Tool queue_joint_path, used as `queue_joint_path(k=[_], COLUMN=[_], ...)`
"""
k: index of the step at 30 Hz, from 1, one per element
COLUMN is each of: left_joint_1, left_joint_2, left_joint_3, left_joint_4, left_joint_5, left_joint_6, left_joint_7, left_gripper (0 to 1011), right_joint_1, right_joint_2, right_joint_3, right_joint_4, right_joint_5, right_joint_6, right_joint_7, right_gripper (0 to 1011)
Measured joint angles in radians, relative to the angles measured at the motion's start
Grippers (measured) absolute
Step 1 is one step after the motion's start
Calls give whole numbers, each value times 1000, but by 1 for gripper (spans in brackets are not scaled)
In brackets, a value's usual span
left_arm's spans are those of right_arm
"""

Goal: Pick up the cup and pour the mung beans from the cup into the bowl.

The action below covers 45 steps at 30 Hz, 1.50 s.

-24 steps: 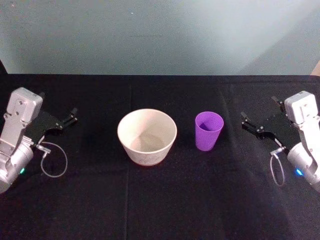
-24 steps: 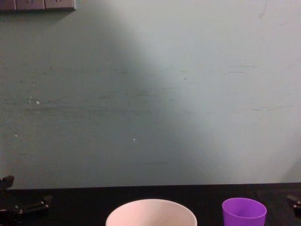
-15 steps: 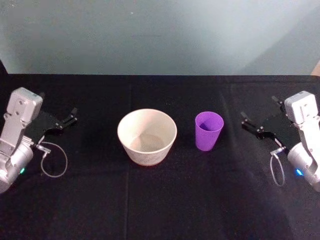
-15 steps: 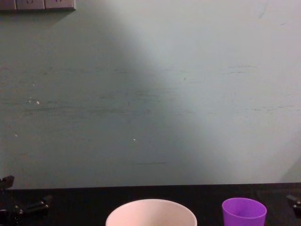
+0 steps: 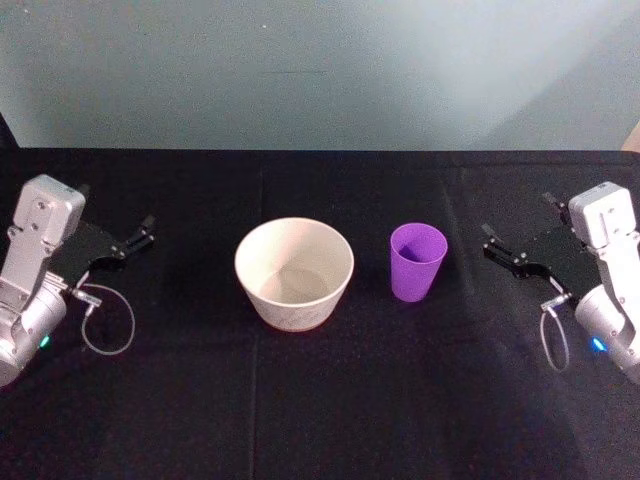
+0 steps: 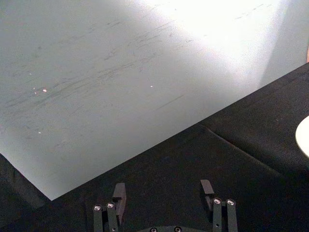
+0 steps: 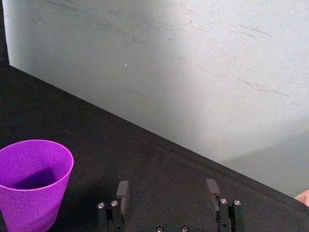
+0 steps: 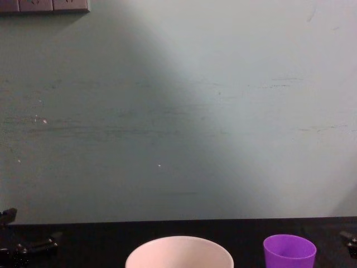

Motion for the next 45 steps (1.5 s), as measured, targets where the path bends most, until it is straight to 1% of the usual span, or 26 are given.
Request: queue_joint_path(k=[31,36,37,45], left_joint_1=[0,0,0,0], left_joint_2=[0,0,0,0], left_joint_3=[0,0,0,0], left_joint_4=[0,0,0,0], left_joint_5=[0,0,0,0], left_joint_6=[0,0,0,0], left_joint_7=[0,0,0,0], left_gripper=[1000,1000,1000,1000], right_joint_1=[0,-20,-37,-87], right_joint_2=[0,-1,0,-2], right_joint_3=[0,10,17,32], right_joint_4=[0,-15,-27,-63], right_joint_5=[0,-10,-14,-18], right_joint_6=[0,-1,-1,-9], right_joint_7=[0,-1,-2,6], right_gripper=[1003,1003,1003,1003])
